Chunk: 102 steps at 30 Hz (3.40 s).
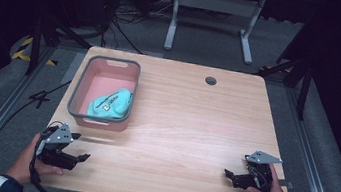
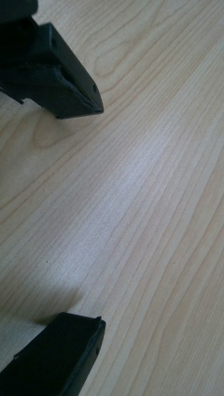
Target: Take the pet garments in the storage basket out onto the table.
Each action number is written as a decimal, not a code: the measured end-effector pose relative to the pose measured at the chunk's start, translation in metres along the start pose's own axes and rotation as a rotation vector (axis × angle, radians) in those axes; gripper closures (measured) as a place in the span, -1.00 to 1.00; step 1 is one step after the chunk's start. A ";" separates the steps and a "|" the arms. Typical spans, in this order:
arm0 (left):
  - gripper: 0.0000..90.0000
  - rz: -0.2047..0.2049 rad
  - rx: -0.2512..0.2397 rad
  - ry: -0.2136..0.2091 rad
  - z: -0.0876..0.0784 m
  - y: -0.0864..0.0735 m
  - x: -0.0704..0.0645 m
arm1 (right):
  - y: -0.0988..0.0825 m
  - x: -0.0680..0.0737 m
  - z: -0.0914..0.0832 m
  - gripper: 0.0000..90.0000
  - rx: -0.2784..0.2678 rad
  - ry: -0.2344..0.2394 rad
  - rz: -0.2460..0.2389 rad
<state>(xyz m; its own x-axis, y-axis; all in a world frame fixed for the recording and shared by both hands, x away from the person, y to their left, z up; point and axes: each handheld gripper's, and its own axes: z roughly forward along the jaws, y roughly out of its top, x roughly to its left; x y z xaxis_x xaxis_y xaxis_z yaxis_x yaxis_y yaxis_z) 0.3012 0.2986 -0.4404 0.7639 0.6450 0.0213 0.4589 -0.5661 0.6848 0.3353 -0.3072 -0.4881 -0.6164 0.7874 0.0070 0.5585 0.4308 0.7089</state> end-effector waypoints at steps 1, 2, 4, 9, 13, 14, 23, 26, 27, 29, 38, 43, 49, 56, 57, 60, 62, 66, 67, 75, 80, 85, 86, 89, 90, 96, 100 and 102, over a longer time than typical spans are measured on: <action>-0.51 -0.003 -0.006 0.003 -0.002 0.001 0.000 | 0.000 0.000 0.000 -0.99 0.000 0.000 0.001; -0.51 0.003 -0.009 0.004 -0.004 0.002 0.000 | 0.000 0.000 0.000 -0.99 0.000 0.000 -0.001; -0.51 0.005 -0.020 0.010 -0.007 0.004 -0.001 | 0.000 0.000 0.000 -0.99 0.000 0.001 -0.001; -0.52 0.020 -0.053 0.013 -0.018 0.013 0.000 | 0.000 0.000 0.000 -0.99 0.000 0.001 0.000; -0.48 0.039 -0.051 0.006 -0.024 0.022 0.001 | 0.000 0.000 0.000 -0.99 0.000 0.001 0.000; -0.48 0.045 -0.051 0.005 -0.026 0.026 0.002 | 0.000 0.000 0.000 -0.99 0.000 0.001 0.000; -0.49 0.056 -0.079 0.018 -0.035 0.050 0.007 | 0.000 0.000 0.000 -0.99 0.000 0.000 -0.001; -0.49 0.079 -0.077 0.031 -0.035 0.063 0.011 | 0.000 0.000 0.000 -0.99 0.000 -0.001 -0.001; -0.49 0.077 -0.078 0.030 -0.035 0.066 0.013 | 0.000 0.000 0.000 -0.99 0.000 0.000 -0.001; -0.49 0.072 -0.078 0.036 -0.032 0.073 0.018 | 0.000 0.000 0.000 -0.99 0.000 0.000 -0.001; -0.51 0.055 -0.033 0.043 -0.019 0.102 0.044 | 0.000 0.000 0.000 -0.99 0.000 0.000 -0.003; -0.49 0.061 0.002 0.050 -0.009 0.120 0.055 | 0.000 0.000 0.000 -0.99 0.000 0.000 -0.001; -0.45 0.046 0.072 0.076 0.010 0.141 0.069 | 0.000 0.000 0.000 -0.99 -0.001 0.000 -0.001; -0.48 0.043 0.189 0.043 0.038 0.157 0.088 | 0.000 0.000 0.000 -0.99 0.000 0.000 -0.003; -0.48 0.049 0.208 0.048 0.044 0.158 0.089 | 0.000 0.000 0.000 -0.99 0.000 0.000 -0.003; -0.49 0.059 0.268 0.039 0.055 0.160 0.092 | 0.000 0.000 0.000 -0.99 0.000 0.000 -0.003; -0.49 0.062 0.319 0.039 0.065 0.161 0.096 | 0.000 0.000 0.000 -0.99 0.000 0.000 -0.003; -0.51 0.039 0.384 0.020 0.083 0.161 0.104 | 0.000 0.000 0.000 -0.99 0.000 0.000 -0.001; -0.52 0.035 0.387 0.012 0.086 0.161 0.105 | 0.000 0.000 0.000 -0.99 0.000 -0.001 -0.001; -0.54 0.040 0.479 -0.012 0.110 0.163 0.110 | 0.000 0.000 0.000 -0.99 0.000 -0.001 -0.002; -0.55 0.037 0.531 -0.011 0.124 0.164 0.114 | 0.000 0.000 0.000 -0.99 0.000 -0.001 -0.002; -0.62 0.027 0.612 -0.001 0.143 0.162 0.118 | 0.000 0.000 0.000 -0.99 0.000 0.000 -0.003; -0.62 0.004 0.614 -0.013 0.146 0.160 0.119 | 0.000 0.000 0.000 -0.99 0.000 0.000 -0.003; -0.63 -0.012 0.614 -0.027 0.147 0.160 0.121 | 0.000 0.000 0.000 -0.99 0.000 -0.001 -0.003; -0.63 -0.035 0.616 -0.037 0.148 0.159 0.123 | 0.000 0.000 0.000 -0.99 0.000 -0.001 -0.003; -0.48 -0.077 0.650 -0.057 0.148 0.162 0.123 | 0.000 0.000 0.000 -0.99 0.000 -0.001 -0.003; -0.19 -0.087 0.643 -0.071 0.146 0.164 0.123 | 0.000 0.000 0.000 -0.99 0.000 -0.001 -0.003; 0.13 -0.099 0.621 -0.080 0.145 0.164 0.123 | 0.000 0.000 0.000 -0.99 0.000 -0.001 -0.002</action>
<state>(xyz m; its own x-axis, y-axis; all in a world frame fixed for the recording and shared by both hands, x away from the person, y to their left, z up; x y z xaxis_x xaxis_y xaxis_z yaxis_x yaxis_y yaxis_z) 0.5361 0.2107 -0.4310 0.7249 0.6828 -0.0911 0.6884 -0.7136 0.1300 0.3351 -0.3075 -0.4881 -0.6171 0.7869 0.0052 0.5571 0.4322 0.7091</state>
